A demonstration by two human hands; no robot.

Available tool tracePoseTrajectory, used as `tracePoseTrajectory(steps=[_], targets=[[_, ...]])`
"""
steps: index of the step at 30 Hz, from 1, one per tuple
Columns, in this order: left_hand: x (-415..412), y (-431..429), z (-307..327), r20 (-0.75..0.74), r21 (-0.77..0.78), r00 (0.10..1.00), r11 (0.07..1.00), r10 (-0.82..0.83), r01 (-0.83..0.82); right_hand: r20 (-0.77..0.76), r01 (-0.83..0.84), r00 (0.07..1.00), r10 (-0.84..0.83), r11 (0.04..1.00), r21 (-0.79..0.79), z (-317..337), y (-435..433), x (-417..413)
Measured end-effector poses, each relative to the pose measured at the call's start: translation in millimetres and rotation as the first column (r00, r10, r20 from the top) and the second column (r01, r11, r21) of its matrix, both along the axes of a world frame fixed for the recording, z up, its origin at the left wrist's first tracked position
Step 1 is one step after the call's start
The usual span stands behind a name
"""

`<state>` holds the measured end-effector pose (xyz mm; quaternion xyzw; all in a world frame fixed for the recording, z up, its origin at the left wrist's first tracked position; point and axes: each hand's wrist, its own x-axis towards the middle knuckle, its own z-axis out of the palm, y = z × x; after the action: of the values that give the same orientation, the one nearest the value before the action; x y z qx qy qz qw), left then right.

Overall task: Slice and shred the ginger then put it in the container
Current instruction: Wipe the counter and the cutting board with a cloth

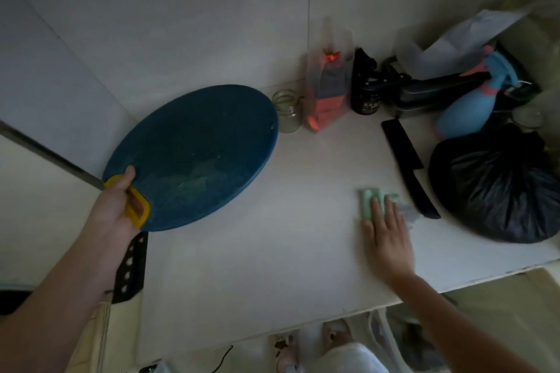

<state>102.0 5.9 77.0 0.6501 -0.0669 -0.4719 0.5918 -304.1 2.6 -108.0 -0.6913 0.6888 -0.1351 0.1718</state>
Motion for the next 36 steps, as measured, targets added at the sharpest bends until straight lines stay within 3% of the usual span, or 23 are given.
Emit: tracePoseTrajectory(steps=[2, 5, 11, 18, 25, 30, 36], targets=[[4, -4, 5, -0.012, 0.003, 1.0, 1.0, 0.015, -0.015, -0.03, 0.077, 0.997, -0.075, 0.996, 0.05, 10, -30, 7], [11, -8, 13, 0.009, 0.022, 1.0, 1.0, 0.021, -0.021, -0.153, 0.044, 0.988, -0.021, 0.988, 0.147, 12, -80, 29], [22, -12, 41, 0.043, 0.047, 0.999, 0.999, -0.002, 0.0, -0.167, -0.155, 0.965, 0.203, 0.952, 0.264, 22, -139, 112], [39, -13, 60, -0.049, 0.077, 0.999, 0.997, 0.02, -0.016, -0.12, -0.507, 0.828, 0.549, 0.821, 0.262, 33, -93, 250], [33, -9, 60, -0.132, 0.065, 0.989, 0.996, 0.065, -0.057, -0.148, -0.779, 0.549, 0.823, 0.568, 0.265, 27, -83, 307], [36, -2, 52, -0.173, 0.056, 0.982, 0.997, 0.071, -0.062, -0.185, -0.941, 0.221, 0.958, 0.259, 0.217, 26, -64, 320], [35, 8, 46, -0.175, 0.079, 0.982, 0.995, 0.072, -0.059, -0.145, -0.982, -0.08, 0.986, -0.053, 0.183, 23, -31, 286]])
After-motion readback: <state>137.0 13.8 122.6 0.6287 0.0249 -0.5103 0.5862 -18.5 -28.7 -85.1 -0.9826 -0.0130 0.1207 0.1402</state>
